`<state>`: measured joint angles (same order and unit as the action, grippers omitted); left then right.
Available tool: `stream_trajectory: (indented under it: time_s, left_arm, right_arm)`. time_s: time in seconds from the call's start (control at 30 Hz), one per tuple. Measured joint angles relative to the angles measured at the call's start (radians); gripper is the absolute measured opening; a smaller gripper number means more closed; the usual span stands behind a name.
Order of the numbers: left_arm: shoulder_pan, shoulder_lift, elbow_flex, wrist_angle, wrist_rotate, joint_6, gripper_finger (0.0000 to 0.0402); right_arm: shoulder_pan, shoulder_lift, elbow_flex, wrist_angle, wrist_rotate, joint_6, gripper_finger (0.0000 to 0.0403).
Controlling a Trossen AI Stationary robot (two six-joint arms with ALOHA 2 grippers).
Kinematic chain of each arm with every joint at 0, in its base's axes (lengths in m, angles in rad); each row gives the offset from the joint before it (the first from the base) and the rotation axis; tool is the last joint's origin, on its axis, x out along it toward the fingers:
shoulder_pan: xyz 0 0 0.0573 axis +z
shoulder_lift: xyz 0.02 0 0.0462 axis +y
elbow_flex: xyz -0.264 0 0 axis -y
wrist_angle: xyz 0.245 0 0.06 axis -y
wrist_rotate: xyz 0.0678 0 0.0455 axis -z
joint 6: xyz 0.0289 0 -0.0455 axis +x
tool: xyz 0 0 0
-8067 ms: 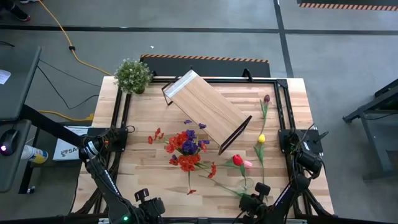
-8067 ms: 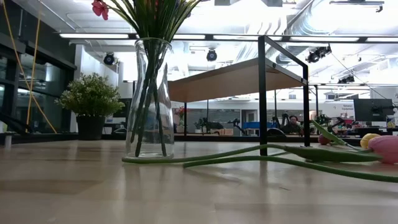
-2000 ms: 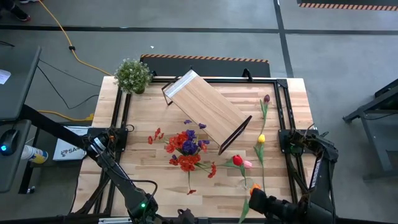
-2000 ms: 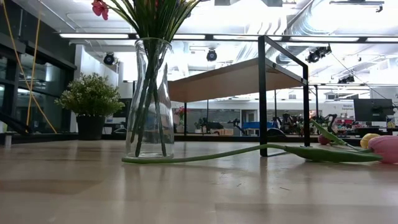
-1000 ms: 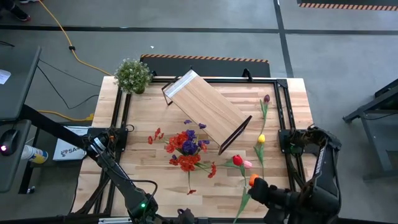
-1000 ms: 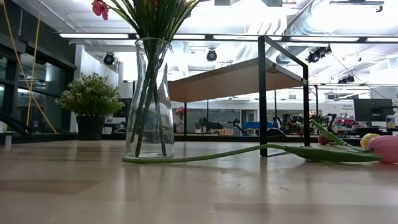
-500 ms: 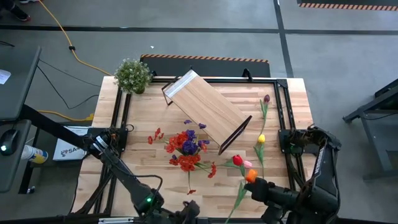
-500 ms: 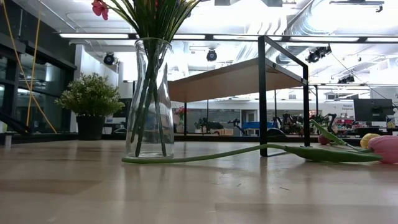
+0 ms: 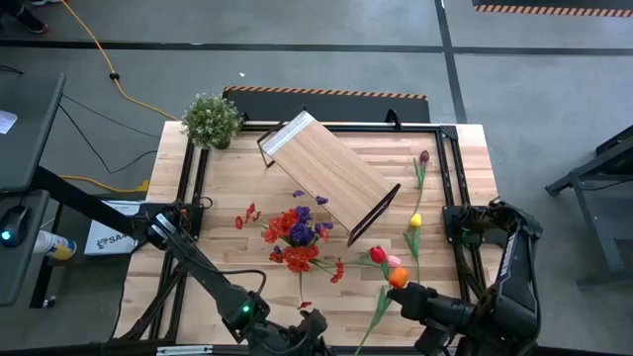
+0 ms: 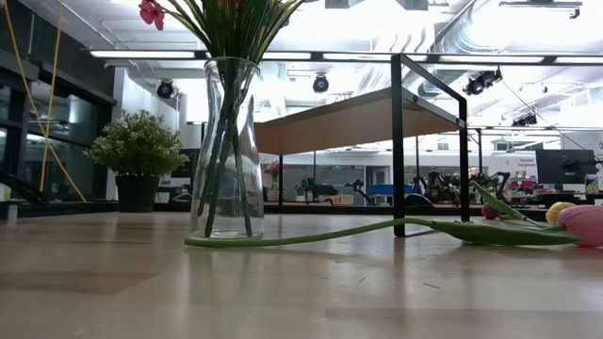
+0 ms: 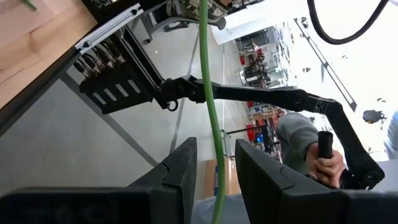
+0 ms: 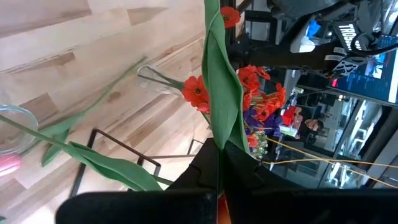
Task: Pick and place flowers into a vace then onto a shelf
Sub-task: Put the orange tulip into the right transparent vase
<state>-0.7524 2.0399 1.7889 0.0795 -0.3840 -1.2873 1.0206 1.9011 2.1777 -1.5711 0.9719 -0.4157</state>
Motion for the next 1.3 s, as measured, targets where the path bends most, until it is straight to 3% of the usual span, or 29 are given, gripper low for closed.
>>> stream_trajectory:
  time_s: [0.4,0.73,1.3]
  left_arm:
    - [0.039,0.000,0.000,-0.008,-0.003,0.000,0.0140]
    - [0.046,0.000,0.000,-0.023,0.012,0.000,0.0032]
    - [0.046,0.000,0.000,-0.030,0.011,0.030,0.0033]
  right_arm:
    - [-0.006,0.000,0.000,0.000,0.021,-0.014,0.0000]
    - [-0.006,0.000,0.000,0.000,0.021,-0.005,0.0000]
    - [0.036,0.001,0.000,0.000,0.038,0.060,0.0009]
